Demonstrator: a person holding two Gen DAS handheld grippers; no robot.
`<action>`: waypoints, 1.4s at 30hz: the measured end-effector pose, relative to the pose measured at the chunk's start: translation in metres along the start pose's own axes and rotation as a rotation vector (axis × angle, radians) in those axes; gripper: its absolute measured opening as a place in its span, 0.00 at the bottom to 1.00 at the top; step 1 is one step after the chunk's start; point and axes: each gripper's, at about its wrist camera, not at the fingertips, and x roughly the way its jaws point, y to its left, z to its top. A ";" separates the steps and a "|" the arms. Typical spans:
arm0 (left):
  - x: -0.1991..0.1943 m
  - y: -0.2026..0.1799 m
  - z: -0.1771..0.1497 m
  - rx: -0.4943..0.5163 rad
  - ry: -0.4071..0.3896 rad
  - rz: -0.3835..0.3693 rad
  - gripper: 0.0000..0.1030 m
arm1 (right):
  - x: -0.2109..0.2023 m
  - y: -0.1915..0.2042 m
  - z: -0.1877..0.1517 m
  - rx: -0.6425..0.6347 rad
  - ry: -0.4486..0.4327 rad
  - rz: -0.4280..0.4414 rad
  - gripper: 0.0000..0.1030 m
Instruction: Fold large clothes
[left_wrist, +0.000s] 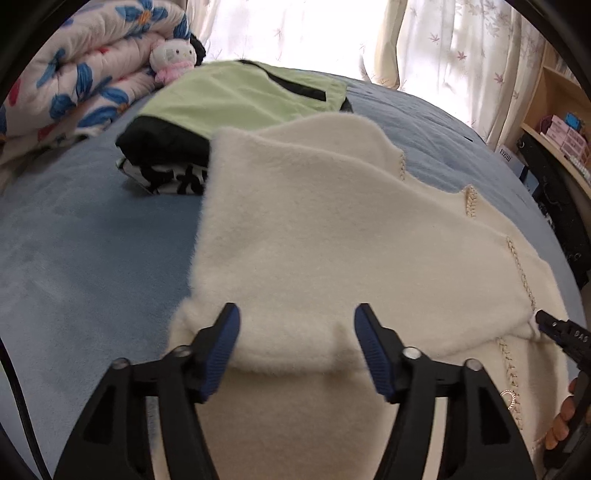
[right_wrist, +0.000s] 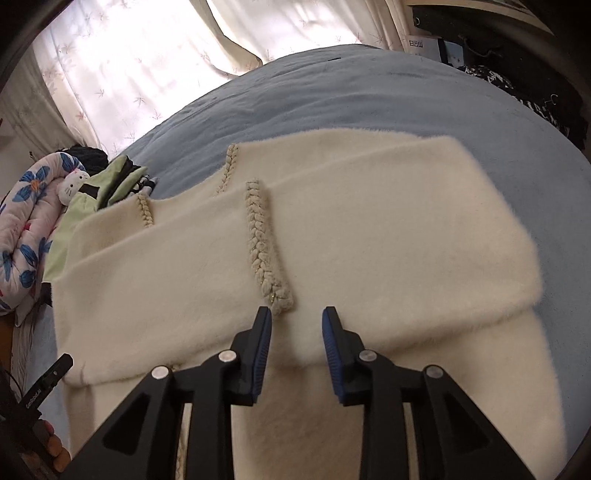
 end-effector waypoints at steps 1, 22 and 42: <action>-0.004 -0.003 0.000 0.009 -0.007 0.009 0.65 | -0.002 0.002 -0.001 -0.003 -0.003 0.003 0.28; -0.120 -0.003 -0.039 0.022 -0.043 0.026 0.66 | -0.098 0.018 -0.054 0.021 -0.044 0.038 0.44; -0.219 0.049 -0.160 -0.002 -0.102 -0.022 0.72 | -0.217 -0.006 -0.149 -0.144 -0.186 0.044 0.48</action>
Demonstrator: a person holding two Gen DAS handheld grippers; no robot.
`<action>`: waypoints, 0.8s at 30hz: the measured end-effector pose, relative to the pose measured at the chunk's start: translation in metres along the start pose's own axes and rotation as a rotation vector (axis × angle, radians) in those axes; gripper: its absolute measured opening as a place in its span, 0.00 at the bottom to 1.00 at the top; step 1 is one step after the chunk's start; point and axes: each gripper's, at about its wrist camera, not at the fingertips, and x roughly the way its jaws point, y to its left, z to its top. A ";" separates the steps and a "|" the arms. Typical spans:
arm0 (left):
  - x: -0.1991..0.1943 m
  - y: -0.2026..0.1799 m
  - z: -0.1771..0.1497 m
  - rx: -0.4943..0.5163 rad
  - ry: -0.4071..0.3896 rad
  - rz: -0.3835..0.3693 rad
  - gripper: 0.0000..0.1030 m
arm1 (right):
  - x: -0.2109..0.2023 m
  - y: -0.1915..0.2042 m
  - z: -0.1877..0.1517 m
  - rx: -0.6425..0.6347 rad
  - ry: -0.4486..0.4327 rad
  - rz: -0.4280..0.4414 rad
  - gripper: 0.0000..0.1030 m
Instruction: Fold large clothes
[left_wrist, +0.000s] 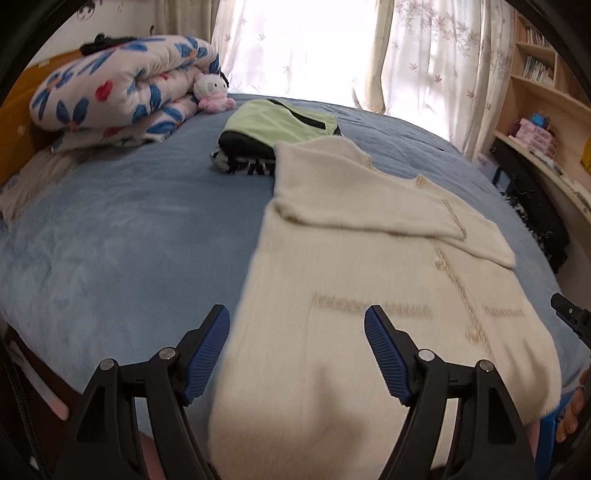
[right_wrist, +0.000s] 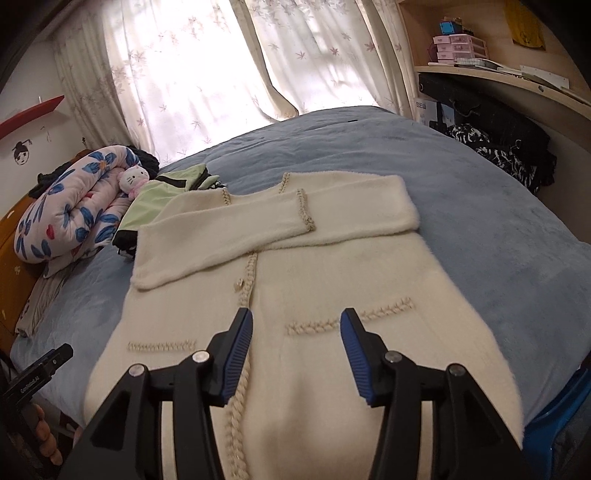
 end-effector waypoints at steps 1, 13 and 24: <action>0.000 0.006 -0.008 -0.001 0.000 -0.012 0.72 | -0.003 -0.003 -0.004 -0.006 -0.002 -0.007 0.48; 0.018 0.069 -0.085 -0.075 0.089 -0.122 0.72 | -0.048 -0.068 -0.050 -0.017 -0.048 -0.064 0.48; 0.026 0.069 -0.105 -0.059 0.141 -0.219 0.72 | -0.053 -0.134 -0.087 0.079 -0.007 -0.134 0.48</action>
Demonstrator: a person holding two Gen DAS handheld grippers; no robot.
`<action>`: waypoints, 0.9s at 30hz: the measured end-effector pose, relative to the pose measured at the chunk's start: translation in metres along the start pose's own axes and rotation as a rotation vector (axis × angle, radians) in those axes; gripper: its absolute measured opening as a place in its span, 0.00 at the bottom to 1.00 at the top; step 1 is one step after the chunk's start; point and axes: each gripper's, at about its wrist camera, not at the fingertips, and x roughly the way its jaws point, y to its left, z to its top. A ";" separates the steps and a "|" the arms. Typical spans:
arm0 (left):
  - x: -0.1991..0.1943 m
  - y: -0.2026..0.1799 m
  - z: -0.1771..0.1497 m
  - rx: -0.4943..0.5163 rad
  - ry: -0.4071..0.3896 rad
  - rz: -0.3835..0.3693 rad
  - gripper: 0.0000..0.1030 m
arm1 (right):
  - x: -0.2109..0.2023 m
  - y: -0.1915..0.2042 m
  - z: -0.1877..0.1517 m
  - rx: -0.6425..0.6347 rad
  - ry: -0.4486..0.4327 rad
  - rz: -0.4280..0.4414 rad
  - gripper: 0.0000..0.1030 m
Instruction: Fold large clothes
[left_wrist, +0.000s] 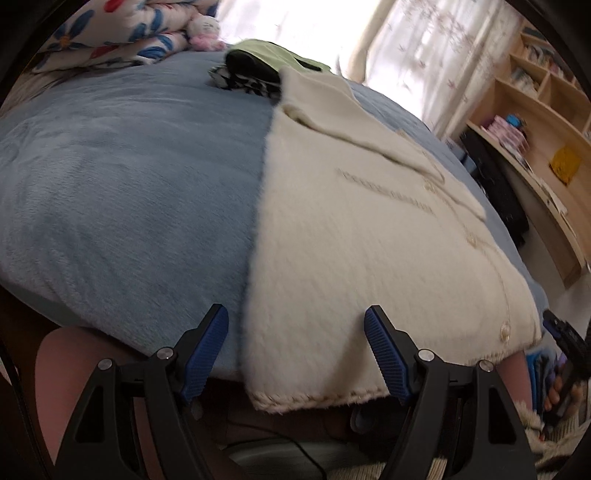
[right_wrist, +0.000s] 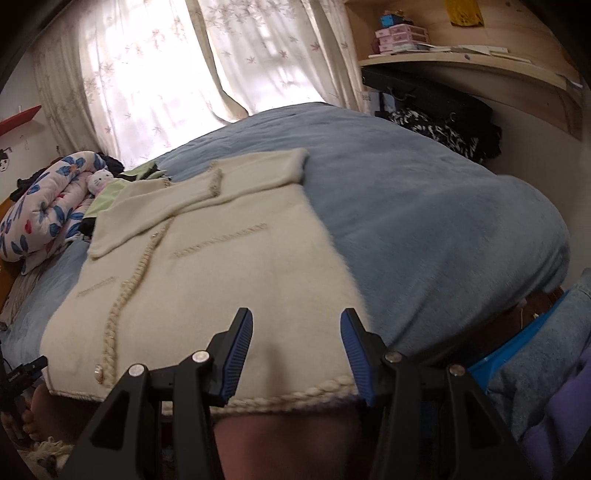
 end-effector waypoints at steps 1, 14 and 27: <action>0.001 -0.002 -0.001 0.010 0.007 -0.005 0.72 | 0.002 -0.006 -0.001 0.017 0.004 -0.006 0.48; 0.016 -0.004 0.001 0.001 0.067 -0.073 0.60 | 0.027 -0.028 -0.016 0.088 0.078 0.074 0.42; 0.025 0.002 0.003 -0.073 0.106 -0.212 0.50 | 0.033 -0.021 -0.021 0.049 0.108 0.169 0.28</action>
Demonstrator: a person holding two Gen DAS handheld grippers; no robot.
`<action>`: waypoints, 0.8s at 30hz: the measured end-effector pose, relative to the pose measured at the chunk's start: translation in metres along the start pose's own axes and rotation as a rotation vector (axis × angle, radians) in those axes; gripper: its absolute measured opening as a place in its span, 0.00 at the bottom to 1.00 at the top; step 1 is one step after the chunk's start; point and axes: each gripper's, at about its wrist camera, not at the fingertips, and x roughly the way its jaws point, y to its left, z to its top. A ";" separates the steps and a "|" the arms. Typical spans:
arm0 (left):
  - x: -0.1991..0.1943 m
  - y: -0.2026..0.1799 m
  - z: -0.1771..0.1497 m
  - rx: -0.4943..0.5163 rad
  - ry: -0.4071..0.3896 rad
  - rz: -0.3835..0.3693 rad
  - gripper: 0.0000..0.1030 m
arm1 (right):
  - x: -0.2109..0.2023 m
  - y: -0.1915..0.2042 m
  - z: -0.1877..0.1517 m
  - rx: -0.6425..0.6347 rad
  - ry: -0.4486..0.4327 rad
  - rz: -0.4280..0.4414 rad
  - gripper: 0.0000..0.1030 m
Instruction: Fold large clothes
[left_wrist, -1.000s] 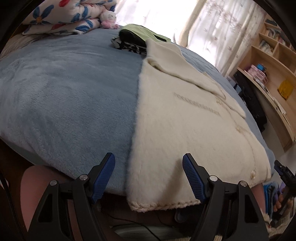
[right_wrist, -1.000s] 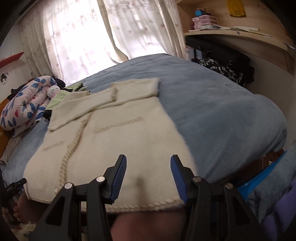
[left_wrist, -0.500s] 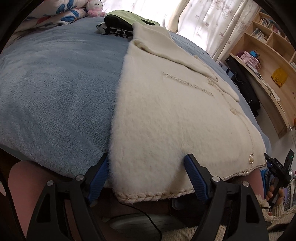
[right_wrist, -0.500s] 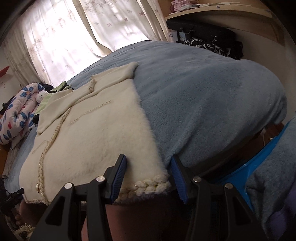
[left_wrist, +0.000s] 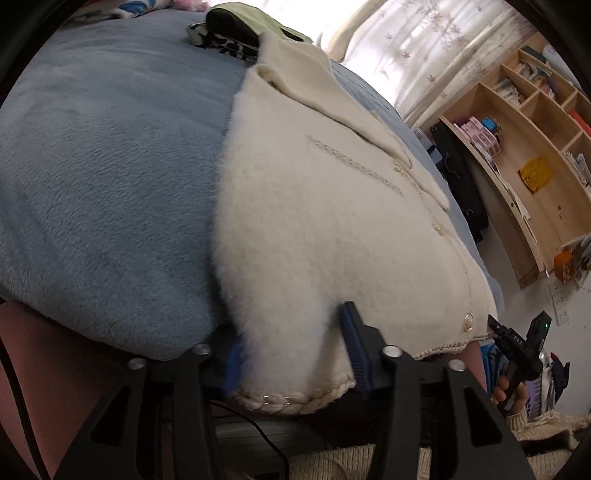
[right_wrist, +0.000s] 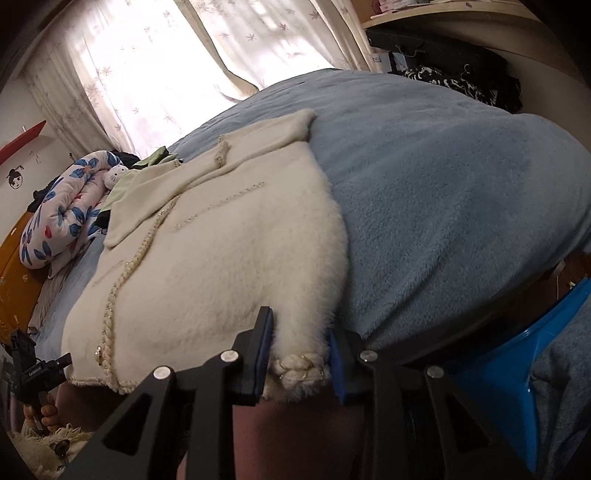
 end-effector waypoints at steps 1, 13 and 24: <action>0.001 -0.005 0.000 0.020 0.001 0.014 0.51 | 0.002 0.002 0.000 -0.012 0.008 -0.012 0.28; -0.028 -0.066 0.034 0.037 -0.064 -0.094 0.12 | -0.038 0.022 0.036 -0.009 -0.124 0.091 0.13; -0.034 -0.106 0.167 -0.103 -0.215 -0.239 0.12 | -0.034 0.064 0.160 0.038 -0.261 0.254 0.12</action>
